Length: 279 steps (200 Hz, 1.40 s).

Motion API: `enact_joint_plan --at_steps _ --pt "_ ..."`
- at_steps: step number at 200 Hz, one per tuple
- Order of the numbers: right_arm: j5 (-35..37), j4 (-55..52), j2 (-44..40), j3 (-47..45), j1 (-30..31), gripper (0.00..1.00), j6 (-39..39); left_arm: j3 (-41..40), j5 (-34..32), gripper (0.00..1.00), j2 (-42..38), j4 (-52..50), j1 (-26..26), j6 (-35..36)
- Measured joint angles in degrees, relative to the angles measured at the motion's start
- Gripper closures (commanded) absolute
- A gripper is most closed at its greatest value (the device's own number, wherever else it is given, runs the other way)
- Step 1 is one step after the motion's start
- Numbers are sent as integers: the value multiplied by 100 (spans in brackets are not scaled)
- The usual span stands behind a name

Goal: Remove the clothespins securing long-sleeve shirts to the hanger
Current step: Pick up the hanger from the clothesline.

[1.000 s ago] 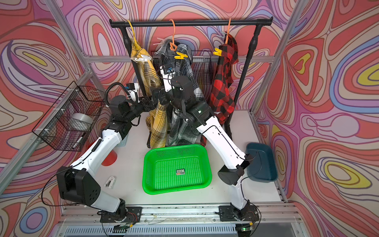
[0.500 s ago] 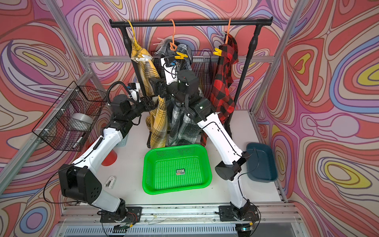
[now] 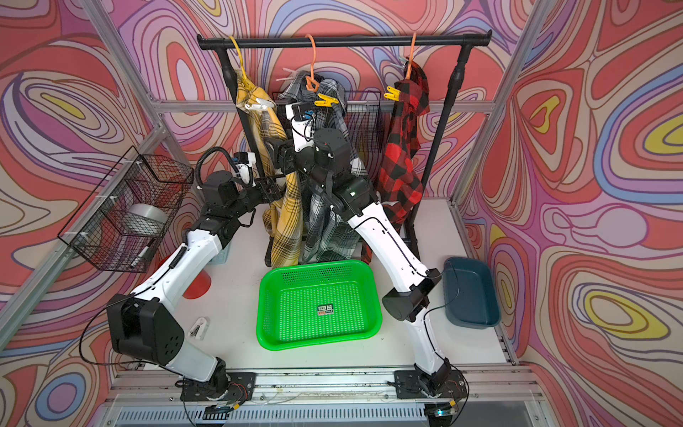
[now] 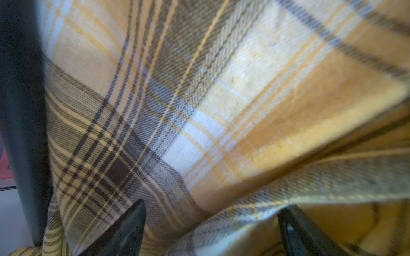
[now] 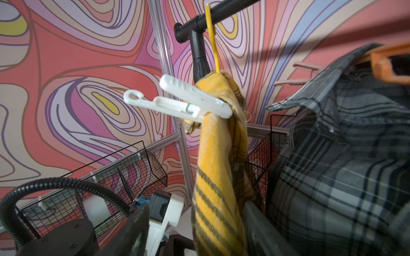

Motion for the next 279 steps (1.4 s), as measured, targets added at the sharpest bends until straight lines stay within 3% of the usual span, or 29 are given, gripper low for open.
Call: enact_joint_plan --at_steps 53,198,213,216,219,279 --pt "22 232 24 37 -50 49 -2 0 15 14 0 -129 0 85" --pt "-52 404 236 109 -76 72 -46 -61 37 14 -70 -321 0 302" --pt "-59 422 236 109 -76 82 -63 -85 35 14 -81 -328 0 310" --pt "-63 422 236 109 -76 95 -66 -87 37 13 -83 -330 0 317" --pt "-72 424 236 109 -76 100 -79 -92 35 14 -85 -330 0 319" --pt "-210 487 236 109 -50 100 -83 -216 33 13 -186 -350 0 387"
